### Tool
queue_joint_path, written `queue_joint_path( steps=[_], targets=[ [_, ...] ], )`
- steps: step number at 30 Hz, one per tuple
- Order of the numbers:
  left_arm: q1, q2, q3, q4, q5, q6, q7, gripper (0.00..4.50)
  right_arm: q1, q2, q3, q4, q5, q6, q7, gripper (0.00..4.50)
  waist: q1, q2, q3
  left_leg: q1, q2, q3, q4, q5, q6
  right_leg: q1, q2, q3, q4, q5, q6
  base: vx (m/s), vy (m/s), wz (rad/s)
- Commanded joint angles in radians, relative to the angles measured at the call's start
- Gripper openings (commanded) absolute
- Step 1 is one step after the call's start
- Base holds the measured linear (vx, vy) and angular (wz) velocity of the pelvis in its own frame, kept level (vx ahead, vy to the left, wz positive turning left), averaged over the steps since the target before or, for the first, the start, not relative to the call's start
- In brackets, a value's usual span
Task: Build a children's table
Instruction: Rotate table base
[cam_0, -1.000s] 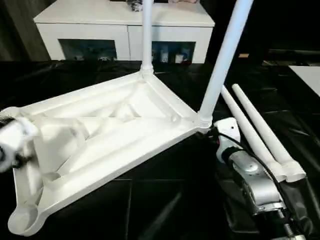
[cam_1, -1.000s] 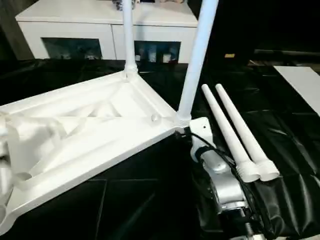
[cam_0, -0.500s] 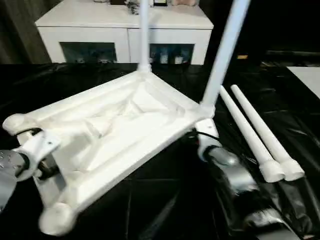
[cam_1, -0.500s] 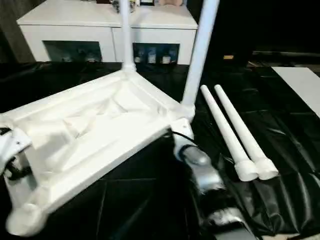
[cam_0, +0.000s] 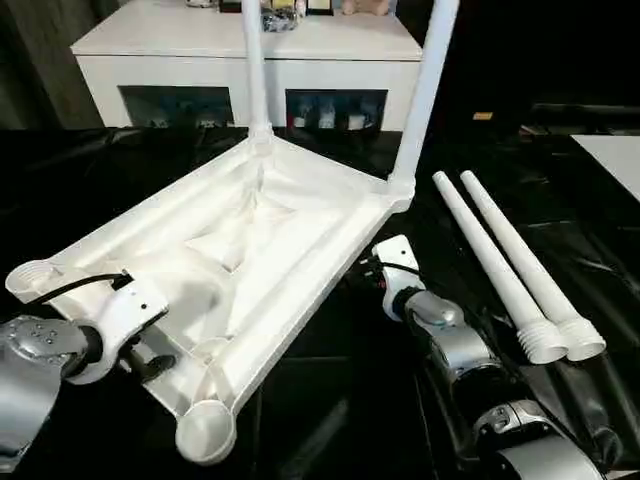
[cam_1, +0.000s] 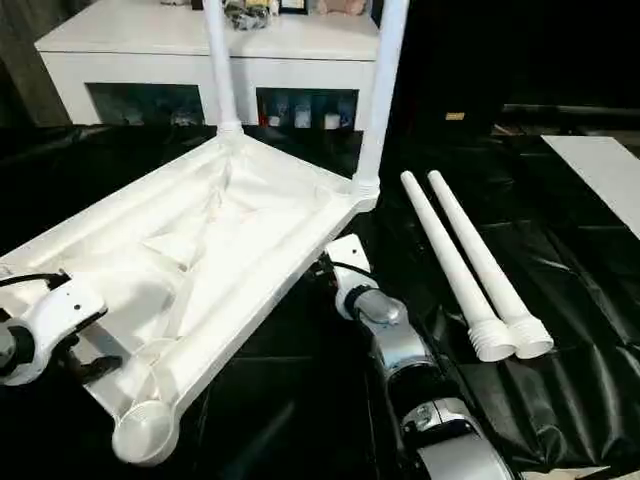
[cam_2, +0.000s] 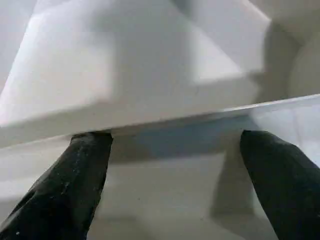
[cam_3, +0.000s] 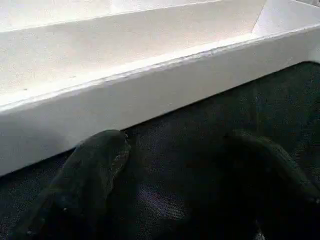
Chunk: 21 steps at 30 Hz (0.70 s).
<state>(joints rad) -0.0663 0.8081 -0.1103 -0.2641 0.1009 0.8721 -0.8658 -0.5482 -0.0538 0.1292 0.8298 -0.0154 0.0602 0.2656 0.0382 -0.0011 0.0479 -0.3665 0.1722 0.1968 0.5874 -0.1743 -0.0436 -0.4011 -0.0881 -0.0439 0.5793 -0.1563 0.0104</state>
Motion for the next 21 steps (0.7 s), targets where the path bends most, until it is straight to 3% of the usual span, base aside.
queue_joint_path(
  steps=[1,3,5,8,13,14,15,16,17,18,19,20,21],
  targets=[
    [-0.027,-0.072,-0.152,-0.061,-0.062,-0.060,-0.035,4.48,-0.009,0.034,0.033,-0.004,0.003,-0.018,0.053,3.84,-0.009,0.016,-0.044,0.041,0.045,-0.038,-0.086,-0.560,-0.064,-0.006,-0.041,0.032,-0.084,-0.513,-0.135,0.000,0.000,0.00],
    [-0.055,-0.102,-0.174,-0.041,-0.049,-0.094,-0.024,4.48,-0.009,0.037,0.036,-0.004,0.002,-0.023,0.059,3.84,-0.006,0.015,-0.043,0.049,0.043,-0.037,-0.083,-0.584,-0.065,-0.011,-0.040,0.030,-0.091,-0.548,-0.120,0.000,0.000,0.00],
    [-0.090,-0.160,-0.191,-0.006,-0.041,-0.124,-0.005,4.48,-0.014,0.044,0.036,0.006,0.000,-0.033,0.068,3.84,-0.008,0.013,-0.042,0.041,0.042,-0.041,-0.085,-0.584,-0.063,-0.005,-0.043,0.026,-0.093,-0.575,-0.110,0.000,0.000,0.00],
    [-0.143,-0.236,-0.232,0.060,-0.014,-0.162,0.022,4.48,-0.020,0.055,0.037,0.013,-0.002,-0.043,0.080,3.84,-0.008,0.012,-0.041,0.049,0.041,-0.043,-0.081,-0.605,-0.062,-0.012,-0.043,0.021,-0.105,-0.627,-0.087,0.000,0.000,0.00],
    [-0.162,-0.267,-0.259,0.089,-0.005,-0.163,0.024,4.48,-0.019,0.060,0.038,0.006,0.001,-0.044,0.095,3.84,-0.019,0.011,-0.037,0.043,0.041,-0.057,-0.083,-0.657,-0.058,-0.006,-0.048,0.000,-0.118,-0.714,-0.054,0.000,0.000,0.00],
    [-0.170,-0.283,-0.281,0.097,-0.003,-0.158,0.016,4.48,-0.016,0.063,0.043,0.000,0.001,-0.043,0.107,3.84,-0.032,0.013,-0.035,0.034,0.044,-0.061,-0.088,-0.679,-0.065,0.001,-0.046,-0.010,-0.117,-0.717,-0.050,0.000,0.000,0.00],
    [-0.172,-0.290,-0.288,0.099,-0.003,-0.154,0.013,4.48,-0.014,0.064,0.045,-0.002,0.001,-0.044,0.110,3.84,-0.039,0.024,-0.036,0.028,0.047,-0.072,-0.099,-0.713,-0.074,0.019,-0.048,-0.024,-0.111,-0.694,-0.052,0.000,0.000,0.00],
    [-0.172,-0.297,-0.297,0.099,-0.004,-0.152,0.008,4.48,-0.013,0.065,0.047,-0.003,0.000,-0.045,0.111,3.84,-0.046,0.025,-0.034,0.018,0.051,-0.078,-0.110,-0.738,-0.080,0.031,-0.045,-0.029,-0.102,-0.658,-0.058,-0.021,0.032,-0.20],
    [-0.172,-0.299,-0.299,0.099,-0.004,-0.151,0.006,4.48,-0.012,0.066,0.047,-0.004,-0.001,-0.045,0.112,3.84,-0.056,0.030,-0.029,0.009,0.058,-0.086,-0.132,-0.810,-0.093,0.045,-0.036,-0.041,-0.087,-0.599,-0.073,-0.021,0.032,-0.20],
    [-0.168,-0.299,-0.307,0.091,-0.006,-0.145,-0.003,4.48,-0.010,0.067,0.048,-0.007,-0.001,-0.044,0.112,3.84,-0.058,0.037,-0.026,-0.001,0.067,-0.082,-0.159,-0.870,-0.103,0.063,-0.028,-0.046,-0.051,-0.520,-0.095,0.000,0.000,0.00],
    [-0.164,-0.299,-0.310,0.086,-0.007,-0.145,-0.010,4.48,-0.009,0.068,0.049,-0.008,-0.001,-0.044,0.112,3.84,-0.059,0.035,-0.025,-0.010,0.071,-0.077,-0.175,-0.887,-0.102,0.073,-0.023,-0.047,-0.026,-0.478,-0.103,-0.082,-0.006,-0.12],
    [-0.161,-0.299,-0.309,0.083,-0.006,-0.146,-0.012,4.48,-0.009,0.068,0.049,-0.009,-0.002,-0.045,0.112,3.84,-0.041,0.036,-0.024,-0.047,0.079,-0.059,-0.216,-0.911,-0.098,0.112,-0.013,-0.038,0.072,-0.389,-0.106,-0.082,-0.006,-0.12],
    [-0.160,-0.298,-0.306,0.086,-0.001,-0.151,-0.011,4.48,-0.008,0.068,0.047,-0.010,-0.003,-0.046,0.114,3.84,-0.021,0.012,-0.024,-0.033,0.071,-0.029,-0.217,-0.852,-0.076,0.088,-0.014,0.000,0.087,-0.434,-0.086,-0.042,-0.065,-0.03]
  ],
)
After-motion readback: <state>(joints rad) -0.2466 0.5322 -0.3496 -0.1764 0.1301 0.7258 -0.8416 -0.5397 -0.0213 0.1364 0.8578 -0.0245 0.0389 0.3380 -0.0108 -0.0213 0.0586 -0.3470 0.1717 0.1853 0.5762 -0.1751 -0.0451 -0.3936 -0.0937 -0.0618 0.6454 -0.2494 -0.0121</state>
